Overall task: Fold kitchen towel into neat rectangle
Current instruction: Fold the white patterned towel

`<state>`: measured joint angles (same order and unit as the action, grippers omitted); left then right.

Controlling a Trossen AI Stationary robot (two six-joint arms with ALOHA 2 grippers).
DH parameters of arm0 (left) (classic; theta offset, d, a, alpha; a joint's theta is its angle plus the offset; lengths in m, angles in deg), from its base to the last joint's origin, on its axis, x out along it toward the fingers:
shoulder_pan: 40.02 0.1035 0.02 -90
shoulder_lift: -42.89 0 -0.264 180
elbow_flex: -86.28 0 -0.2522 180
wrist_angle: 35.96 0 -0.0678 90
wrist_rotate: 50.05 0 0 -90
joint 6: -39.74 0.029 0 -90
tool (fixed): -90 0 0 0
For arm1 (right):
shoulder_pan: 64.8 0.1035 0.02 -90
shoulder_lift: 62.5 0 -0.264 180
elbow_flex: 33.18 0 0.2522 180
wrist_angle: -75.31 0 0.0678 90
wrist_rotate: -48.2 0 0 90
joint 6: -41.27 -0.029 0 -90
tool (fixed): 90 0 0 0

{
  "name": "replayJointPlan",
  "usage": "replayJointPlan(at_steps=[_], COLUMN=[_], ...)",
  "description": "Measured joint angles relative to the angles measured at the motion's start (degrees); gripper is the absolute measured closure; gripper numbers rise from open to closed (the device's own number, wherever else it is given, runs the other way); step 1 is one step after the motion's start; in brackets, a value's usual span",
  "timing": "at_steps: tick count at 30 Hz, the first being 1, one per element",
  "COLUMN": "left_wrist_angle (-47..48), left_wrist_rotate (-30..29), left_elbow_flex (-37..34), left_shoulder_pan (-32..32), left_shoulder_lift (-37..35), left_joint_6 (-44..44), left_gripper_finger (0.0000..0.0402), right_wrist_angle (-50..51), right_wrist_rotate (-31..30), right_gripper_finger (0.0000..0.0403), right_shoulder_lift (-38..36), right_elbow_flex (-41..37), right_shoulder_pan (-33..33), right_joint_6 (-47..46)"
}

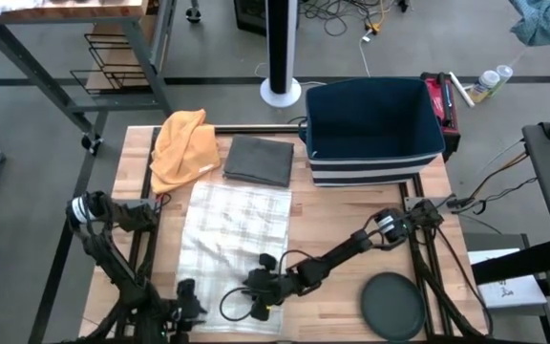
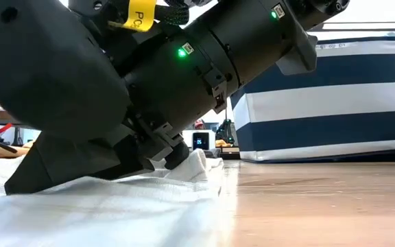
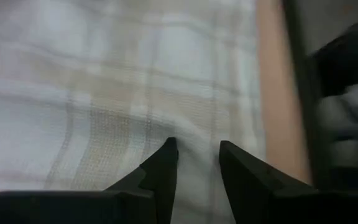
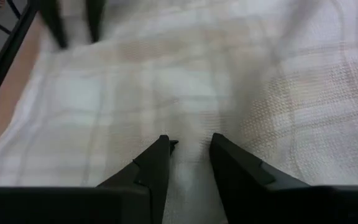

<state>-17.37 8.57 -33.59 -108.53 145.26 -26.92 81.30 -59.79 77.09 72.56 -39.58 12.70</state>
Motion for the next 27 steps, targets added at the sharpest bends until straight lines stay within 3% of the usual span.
replayJointPlan(at_steps=[2, 9, 16, 20, 23, 27], left_wrist_angle=[-2.7, 1.0, 19.8, 27.2, 27.3, 26.8], left_wrist_rotate=[-0.2, -5.2, -5.0, -3.7, -4.7, -7.1], left_elbow_flex=[1.1, 10.7, 19.1, 17.7, 14.2, 8.8], left_shoulder_pan=[-1.0, -5.3, -7.2, -7.3, -7.2, -6.2], left_shoulder_lift=[1.9, 10.0, 11.6, 7.7, 3.4, -2.0], left_joint_6=[1.0, 2.1, -0.2, -0.8, -0.9, -0.7], left_gripper_finger=[0.0287, 0.0287, 0.0287, 0.0287, 0.0287, 0.0287], right_wrist_angle=[-0.1, -0.9, -1.7, -1.0, 0.6, 0.8], right_wrist_rotate=[0.5, 1.8, 1.1, -0.6, -1.9, -8.5], right_gripper_finger=[0.0284, 0.0298, 0.0307, 0.03, 0.0291, 0.0278], right_shoulder_lift=[-0.1, 0.0, 0.0, -1.2, -3.4, -6.5], right_elbow_flex=[0.0, 0.0, 0.0, -0.1, -0.2, -0.1], right_shoulder_pan=[-0.4, -1.9, -2.5, -2.4, -0.9, 1.0], right_joint_6=[-0.2, 0.8, 2.2, 3.3, 7.2, 14.6])
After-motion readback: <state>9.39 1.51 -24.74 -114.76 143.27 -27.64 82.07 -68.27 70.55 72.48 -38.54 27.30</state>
